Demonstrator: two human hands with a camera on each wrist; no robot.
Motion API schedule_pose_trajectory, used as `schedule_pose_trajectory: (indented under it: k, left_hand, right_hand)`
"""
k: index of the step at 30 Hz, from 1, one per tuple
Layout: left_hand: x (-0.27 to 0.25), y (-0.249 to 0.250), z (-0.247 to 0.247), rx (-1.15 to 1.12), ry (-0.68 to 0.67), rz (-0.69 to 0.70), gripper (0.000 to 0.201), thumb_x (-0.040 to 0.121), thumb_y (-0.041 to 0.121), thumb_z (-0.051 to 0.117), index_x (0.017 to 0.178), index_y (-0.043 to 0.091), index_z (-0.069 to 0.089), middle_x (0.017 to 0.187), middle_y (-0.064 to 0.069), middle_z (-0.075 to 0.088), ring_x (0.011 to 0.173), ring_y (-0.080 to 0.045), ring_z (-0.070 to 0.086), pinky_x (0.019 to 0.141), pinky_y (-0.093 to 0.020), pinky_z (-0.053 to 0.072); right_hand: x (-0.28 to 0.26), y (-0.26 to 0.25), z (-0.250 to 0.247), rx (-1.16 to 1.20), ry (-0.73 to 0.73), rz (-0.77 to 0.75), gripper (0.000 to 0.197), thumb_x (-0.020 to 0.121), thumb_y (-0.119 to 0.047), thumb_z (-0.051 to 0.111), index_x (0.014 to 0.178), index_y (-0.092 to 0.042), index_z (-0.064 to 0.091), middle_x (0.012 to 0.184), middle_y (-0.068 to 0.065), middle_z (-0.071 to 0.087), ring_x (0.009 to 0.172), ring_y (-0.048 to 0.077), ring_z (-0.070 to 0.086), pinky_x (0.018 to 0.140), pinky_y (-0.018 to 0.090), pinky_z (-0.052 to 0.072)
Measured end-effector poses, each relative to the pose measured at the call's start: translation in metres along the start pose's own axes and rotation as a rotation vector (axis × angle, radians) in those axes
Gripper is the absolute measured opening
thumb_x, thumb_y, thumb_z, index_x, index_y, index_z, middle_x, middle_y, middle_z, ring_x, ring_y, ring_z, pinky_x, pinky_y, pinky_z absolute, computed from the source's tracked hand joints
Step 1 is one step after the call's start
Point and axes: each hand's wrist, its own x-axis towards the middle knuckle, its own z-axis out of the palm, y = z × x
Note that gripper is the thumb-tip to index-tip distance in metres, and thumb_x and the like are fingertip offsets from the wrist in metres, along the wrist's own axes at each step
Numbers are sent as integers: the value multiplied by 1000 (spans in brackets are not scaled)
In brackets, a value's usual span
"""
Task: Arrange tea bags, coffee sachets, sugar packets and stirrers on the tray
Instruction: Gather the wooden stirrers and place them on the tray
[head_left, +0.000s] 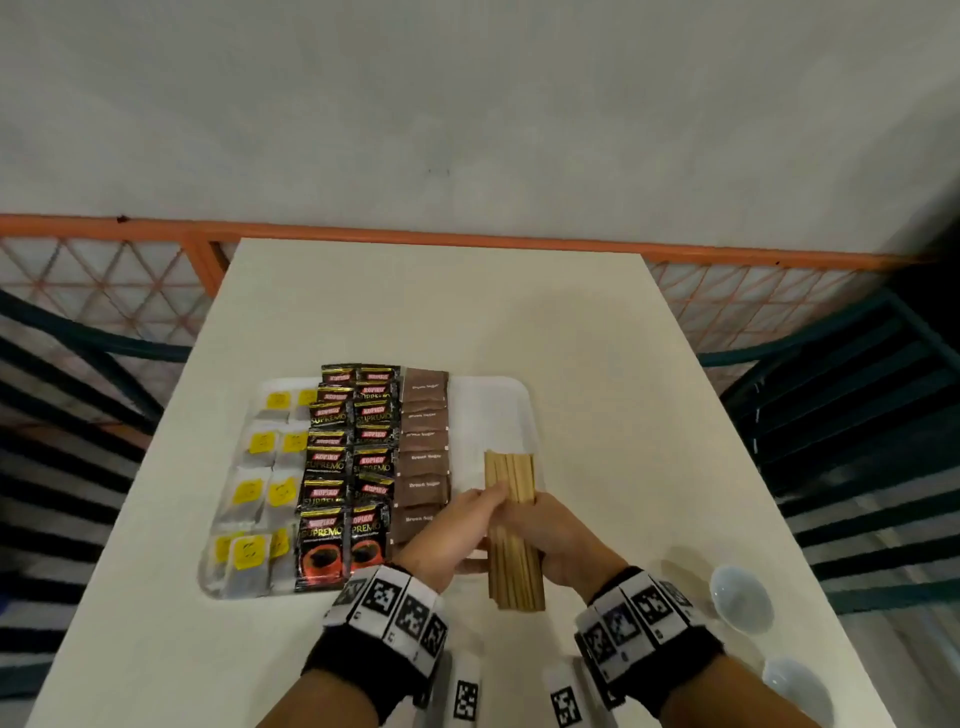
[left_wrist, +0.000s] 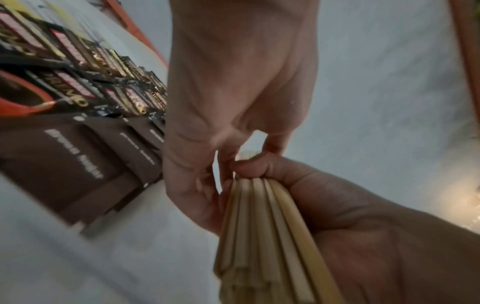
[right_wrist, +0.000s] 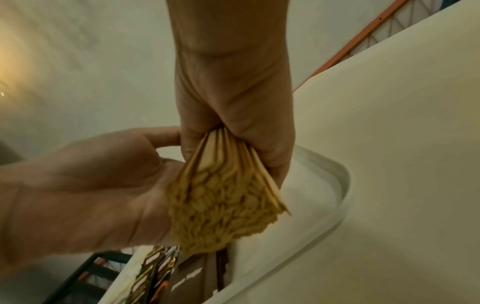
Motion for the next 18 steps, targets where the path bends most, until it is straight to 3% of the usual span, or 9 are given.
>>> schedule_pose_trajectory:
  k: [3,6,9,11,14,18]
  left_hand:
    - [12,14,-4,9,30,26,15,94,33,45,95,22,55,99,-3,63,90,-17,62,72,-29,53]
    - [28,24,-7,40,82,30,19,91,33,46,101,19,56,104,-7,65,95,-20,62,75,-31,54]
    - [47,33,-9,32,136,6,23,89,34,47,103,18,57,104,-8,64,95,-21,61,77,-34,53]
    - [57,38,-8,52,169,-3,27,90,35,47,108,17,56,102,-7,64,92,-20,60,75,-33,51]
    - [72,40,-4,143,230,0,29,92,33,44,110,13,54,101,-6,61,94,-20,59,84,-35,48]
    - [79,39,-1,316,290,64,19,94,24,40,92,12,56,87,-4,59,79,-16,56,66,-25,44]
  right_hand:
    - [16,-11,-1,-46,33,-1,12,87,-9,56,96,-7,62,89,13,67,84,27,66,74,40,56]
    - [34,-27,-2,-75,34,9,14,90,-5,49,88,-9,62,82,10,65,75,22,63,67,35,56]
    - [55,-37,-4,-156,73,43,17,87,-5,54,101,-1,62,91,14,66,87,28,63,83,42,55]
    - [68,-40,-7,-213,99,66,14,83,-5,58,97,-3,61,99,17,66,95,30,63,88,43,53]
    - [80,-39,-11,-320,126,22,12,82,-5,55,92,-3,61,96,17,65,87,27,62,71,32,53]
    - [83,-38,-15,-583,206,-92,22,87,-18,54,93,1,64,90,13,66,79,24,61,64,27,49]
